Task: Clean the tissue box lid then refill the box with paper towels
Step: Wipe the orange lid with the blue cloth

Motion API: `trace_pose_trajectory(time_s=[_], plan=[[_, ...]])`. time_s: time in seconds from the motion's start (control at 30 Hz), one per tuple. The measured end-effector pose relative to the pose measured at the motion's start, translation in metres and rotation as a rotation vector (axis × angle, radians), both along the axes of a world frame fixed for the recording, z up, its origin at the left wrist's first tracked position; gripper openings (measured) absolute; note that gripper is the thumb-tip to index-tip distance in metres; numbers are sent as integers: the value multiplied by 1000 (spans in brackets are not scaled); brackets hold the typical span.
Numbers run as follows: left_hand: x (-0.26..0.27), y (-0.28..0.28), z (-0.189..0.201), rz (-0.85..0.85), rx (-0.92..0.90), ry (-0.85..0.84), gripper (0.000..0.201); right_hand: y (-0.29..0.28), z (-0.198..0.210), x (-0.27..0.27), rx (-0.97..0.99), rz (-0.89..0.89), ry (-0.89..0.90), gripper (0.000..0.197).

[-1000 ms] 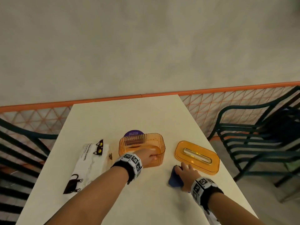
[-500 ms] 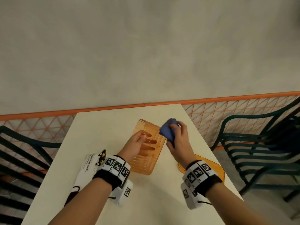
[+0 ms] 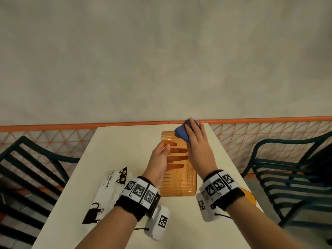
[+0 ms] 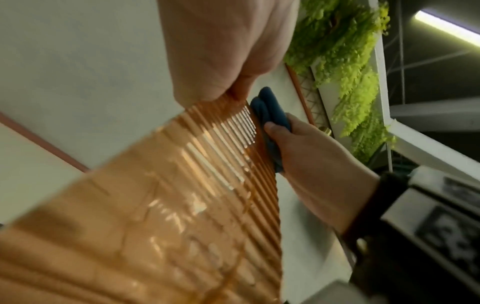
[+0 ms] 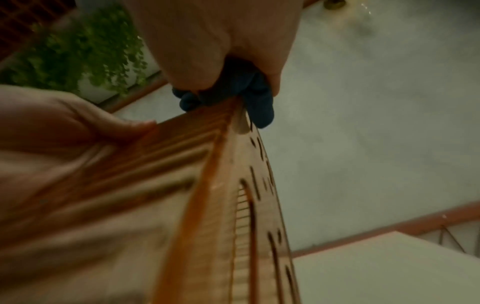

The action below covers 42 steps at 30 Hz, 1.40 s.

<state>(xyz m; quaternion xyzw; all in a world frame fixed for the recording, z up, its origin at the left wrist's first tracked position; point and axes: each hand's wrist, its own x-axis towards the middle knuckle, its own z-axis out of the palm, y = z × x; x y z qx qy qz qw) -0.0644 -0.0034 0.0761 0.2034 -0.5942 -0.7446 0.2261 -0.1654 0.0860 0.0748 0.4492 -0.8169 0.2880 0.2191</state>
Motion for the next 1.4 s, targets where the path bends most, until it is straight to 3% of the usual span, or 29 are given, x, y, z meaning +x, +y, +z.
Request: trace_pose_trajectory(time_s=[0.07,0.17,0.23,0.3,0.4,0.47,0.57,0.7,0.8,0.9,0.97,1.03,1.2,1.4], plan=[[0,2,6,11,-8,32,29,2,1,4,-2,-15,81,68],[1,-2,11,63,-28,58,29,22,-34,28,75,66,196,79],[4,-2,9,77,-43,38,29,36,-48,38,176,144,194,88],[7,3,5,60,-38,24,26,38,-41,30,159,172,185,86],[10,12,6,-17,-26,36,27,33,-2,14,-90,141,-106,59],[11,14,8,-66,-1,59,30,31,24,5,-151,206,-269,48],[14,14,13,-149,128,147,29,36,40,0,-175,338,-304,48],[19,11,25,-194,350,257,37,39,31,7,-113,344,-140,49],[20,3,37,-159,460,285,31,37,17,18,-13,367,20,44],[23,-8,39,-101,509,188,55,36,12,28,89,362,196,43],[26,-12,37,-80,449,145,54,36,20,34,151,344,312,44],[29,-9,36,-66,344,121,40,32,36,35,203,330,321,51],[30,3,27,-43,-4,-9,35,10,79,12,141,310,-72,41],[38,-6,24,-15,80,54,31,27,42,54,123,423,141,44]])
